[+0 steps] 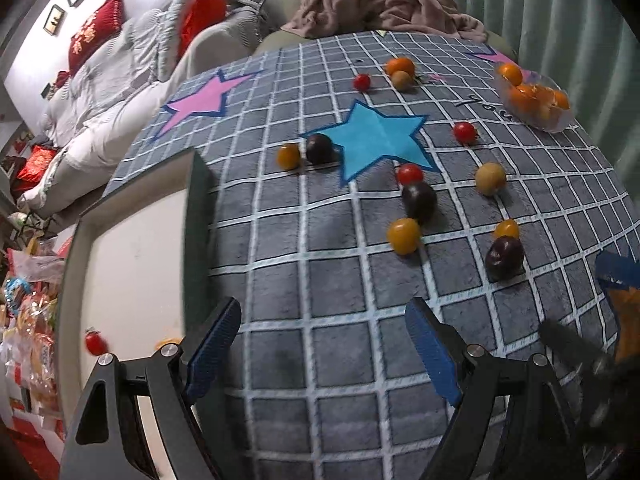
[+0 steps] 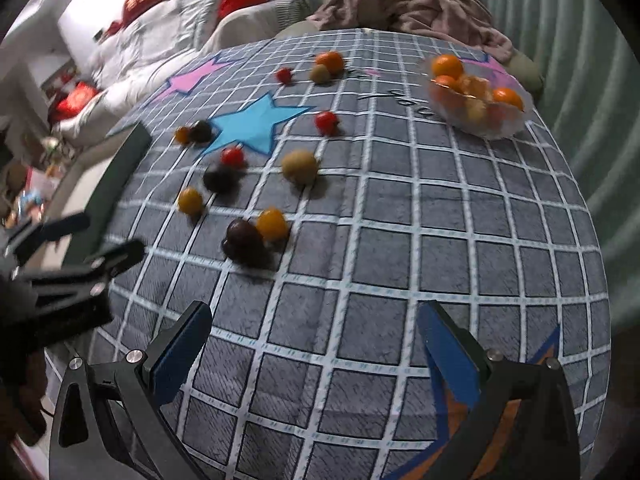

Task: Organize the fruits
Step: 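Move both tools back over the remaining fruits on the tablecloth, then grasp a yellow tomato with the left tool while the right grasps a dark plum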

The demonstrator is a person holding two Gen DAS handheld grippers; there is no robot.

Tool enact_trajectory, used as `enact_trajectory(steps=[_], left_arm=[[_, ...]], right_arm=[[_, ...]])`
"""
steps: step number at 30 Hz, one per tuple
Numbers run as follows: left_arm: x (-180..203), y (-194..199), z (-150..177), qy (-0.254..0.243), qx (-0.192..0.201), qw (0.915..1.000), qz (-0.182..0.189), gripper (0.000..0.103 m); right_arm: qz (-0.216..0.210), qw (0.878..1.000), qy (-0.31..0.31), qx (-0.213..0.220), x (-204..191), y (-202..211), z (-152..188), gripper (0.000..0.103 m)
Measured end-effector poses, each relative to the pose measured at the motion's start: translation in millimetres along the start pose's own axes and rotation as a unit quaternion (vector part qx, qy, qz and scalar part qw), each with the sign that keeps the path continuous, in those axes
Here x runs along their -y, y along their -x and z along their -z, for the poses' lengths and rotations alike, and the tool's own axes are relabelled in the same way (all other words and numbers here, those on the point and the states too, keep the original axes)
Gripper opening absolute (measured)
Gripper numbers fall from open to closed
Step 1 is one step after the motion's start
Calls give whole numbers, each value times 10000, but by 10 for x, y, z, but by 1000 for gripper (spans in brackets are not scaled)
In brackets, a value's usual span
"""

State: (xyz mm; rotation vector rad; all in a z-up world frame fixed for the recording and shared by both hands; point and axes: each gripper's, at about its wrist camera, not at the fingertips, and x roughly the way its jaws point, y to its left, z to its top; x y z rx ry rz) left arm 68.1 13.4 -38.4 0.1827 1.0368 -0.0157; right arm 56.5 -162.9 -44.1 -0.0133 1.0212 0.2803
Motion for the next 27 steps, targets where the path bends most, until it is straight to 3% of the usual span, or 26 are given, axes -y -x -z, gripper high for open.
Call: enact_trajectory(steps=[13,16,19,21,22,25,27], left_arm=[[229,-341,-325,-200,0,9995,245,85],[226,-367,-353,-175,-11,9993,319,85],[175,-381,-355,-35,-60,9991,425,85],[157,-383,-357,42,-54,9989,473,77],[152,-379,-361,62,-60,9987,507,71],[161,-382,-375,92,-100,9985,534,66],[183,-367,-373,69,-87,9980,620,57]], right_arm=[[-89,9994,295,180,-182,-189,-74,103],[-122,9992,286,268,-225,-199,-110,98],[-111,9990,267,344,-269,-211,-162,83],[-119,9990,214,371,-285,-217,-194,70],[-142,9990,184,376,-291,-220,-203,68],[-165,9989,189,396,-321,-229,-218,59],[-218,9988,145,422,-316,-223,-218,40]])
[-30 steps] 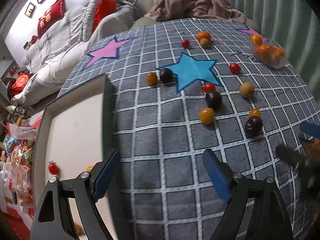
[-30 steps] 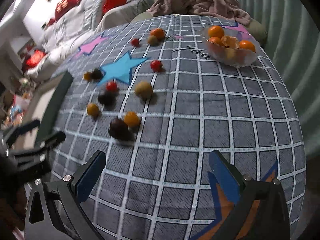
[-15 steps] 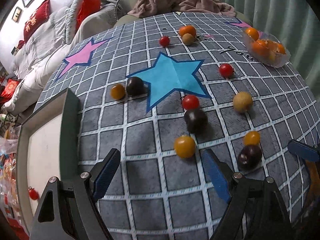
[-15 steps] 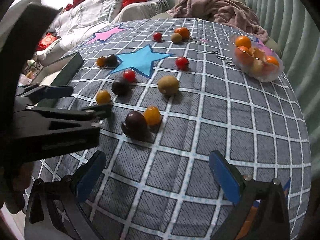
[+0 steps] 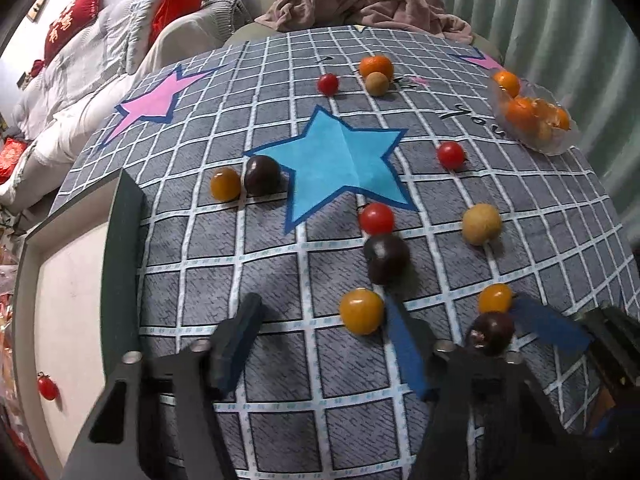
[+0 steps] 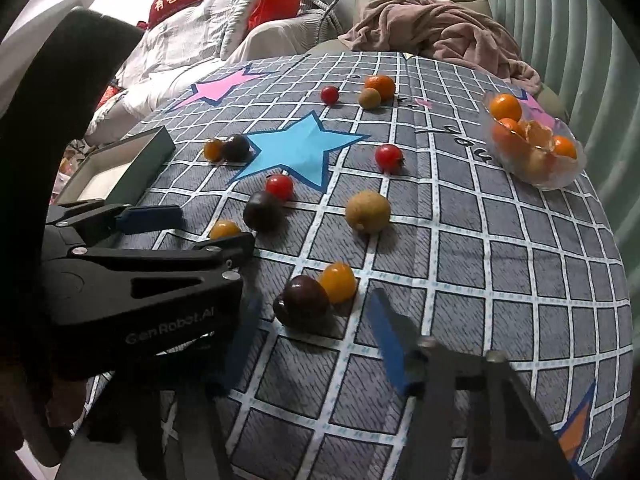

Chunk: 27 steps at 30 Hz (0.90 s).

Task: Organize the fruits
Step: 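Grasp a yellow tomato with the left tool while the right grasps a dark plum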

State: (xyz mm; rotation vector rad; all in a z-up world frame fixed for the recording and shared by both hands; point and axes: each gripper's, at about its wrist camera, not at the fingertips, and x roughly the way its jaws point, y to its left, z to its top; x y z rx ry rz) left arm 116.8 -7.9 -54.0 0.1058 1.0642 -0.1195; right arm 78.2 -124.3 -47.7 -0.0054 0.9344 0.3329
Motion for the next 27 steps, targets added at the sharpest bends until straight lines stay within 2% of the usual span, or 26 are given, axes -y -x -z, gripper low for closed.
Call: enact_trajectory(steps=[1,2,3,4,13,27], left_arm=[[14,5,2,-21,6,10000,24,49],[35,13,4,-56,20,10000,63,36],[64,24,12,-106,33,9999,110,30],[88,34,18,-149,36,9998,104,24],[29,172,209,-63,107,9999,118,24],[-298,797,583,170,454,9983,325,24]], right_arm=[[-40,10000,-59,6,13,1,-1,39],[-92,9999,-115,12,31,5,2,35],[-126,9998,-163,8,49,10,5,28],[-147,9997,-202,12,66,21,11,28],[-299,9984,-485,3,234,250,161,29],[-366,9974,-624,-29,185,548,340,29]])
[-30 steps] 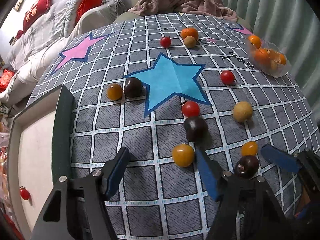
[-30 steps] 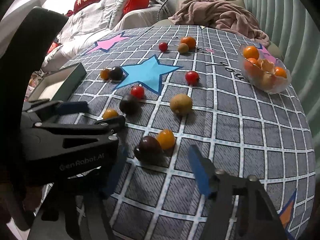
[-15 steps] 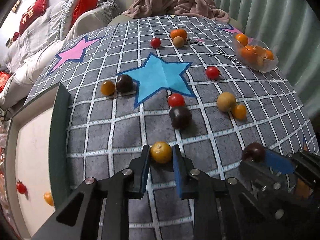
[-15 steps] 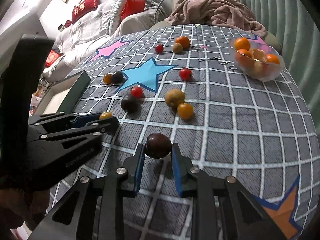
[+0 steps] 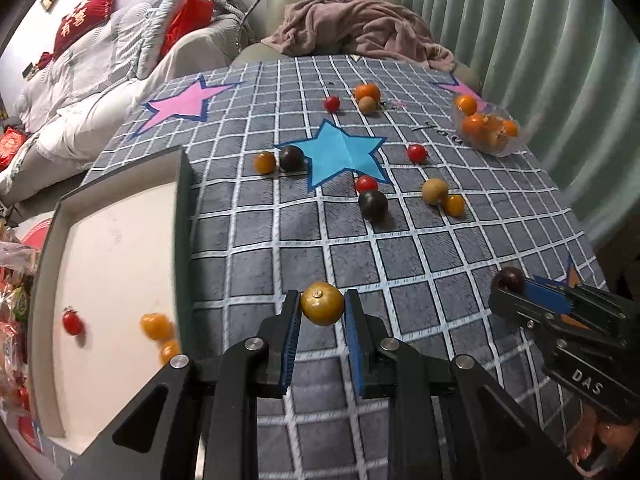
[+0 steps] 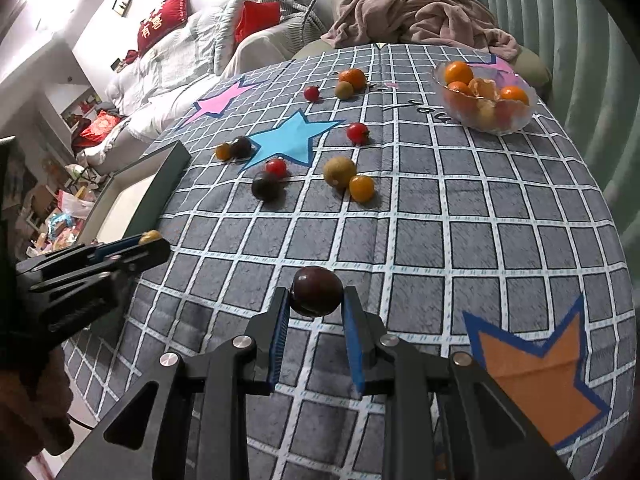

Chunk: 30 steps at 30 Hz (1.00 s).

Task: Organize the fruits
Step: 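Grasp a yellow tomato with the left tool while the right grasps a dark plum, then carry both fruits over the white tray and lower them toward its bottom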

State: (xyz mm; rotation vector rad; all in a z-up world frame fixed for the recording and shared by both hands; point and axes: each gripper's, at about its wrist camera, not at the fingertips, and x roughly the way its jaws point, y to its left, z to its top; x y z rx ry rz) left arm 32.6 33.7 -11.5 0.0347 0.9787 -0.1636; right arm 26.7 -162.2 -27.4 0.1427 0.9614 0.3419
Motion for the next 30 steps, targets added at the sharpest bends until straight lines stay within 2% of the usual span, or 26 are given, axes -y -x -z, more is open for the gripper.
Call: enact_trajectory(steps=[9,18,30], left_arm=[[-240,342,66,192,296,9993,-147,24],[-585,494,141,466,387,9979,-250,24],[-1298,607,75,823,586,9927,-661,24]], right_arm=[[-55,9998,150,97,-264,180,-60,29],[-102,9984,542,122,-688,259,-179,29],[-432,9941,994,0,-1391,55,-482,29]])
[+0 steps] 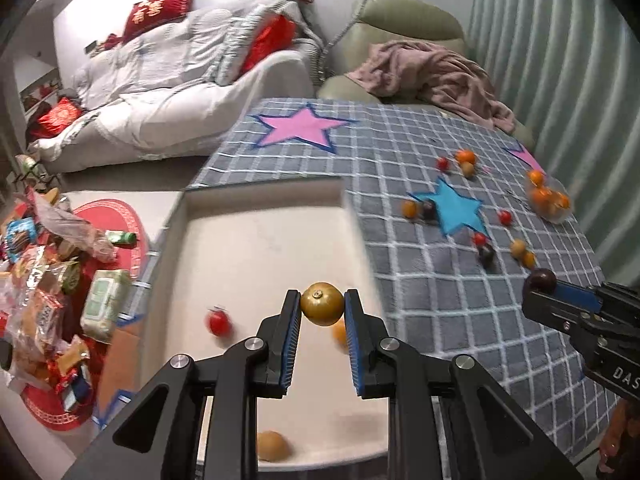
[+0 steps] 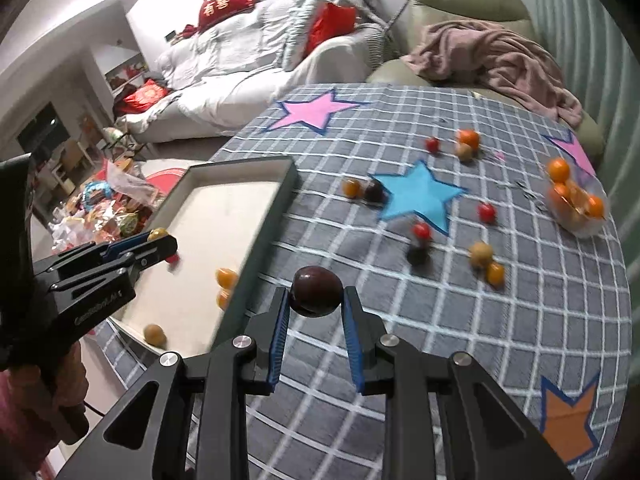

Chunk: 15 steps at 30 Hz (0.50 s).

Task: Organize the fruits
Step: 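Carry both fruits over the white tray and lower them toward its bottom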

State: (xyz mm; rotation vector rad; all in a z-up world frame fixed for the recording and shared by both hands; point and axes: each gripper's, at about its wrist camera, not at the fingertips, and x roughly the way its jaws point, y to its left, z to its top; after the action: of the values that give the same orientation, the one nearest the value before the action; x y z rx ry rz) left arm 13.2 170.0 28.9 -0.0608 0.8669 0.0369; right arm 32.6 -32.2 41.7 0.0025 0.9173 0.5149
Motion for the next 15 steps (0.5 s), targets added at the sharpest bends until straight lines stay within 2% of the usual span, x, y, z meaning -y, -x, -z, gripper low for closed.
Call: enact_trajectory(steps=[7,15], left_arm=[[-399,-110,-86,228,-7,9994,-278,24],[-582,-375,-145,333,-180,9981,-483,24]], right_arm=[[-204,9994,256,-150,-333,-287,-222,29],[-343,9979,432,-337,-617,-652,-442,29]])
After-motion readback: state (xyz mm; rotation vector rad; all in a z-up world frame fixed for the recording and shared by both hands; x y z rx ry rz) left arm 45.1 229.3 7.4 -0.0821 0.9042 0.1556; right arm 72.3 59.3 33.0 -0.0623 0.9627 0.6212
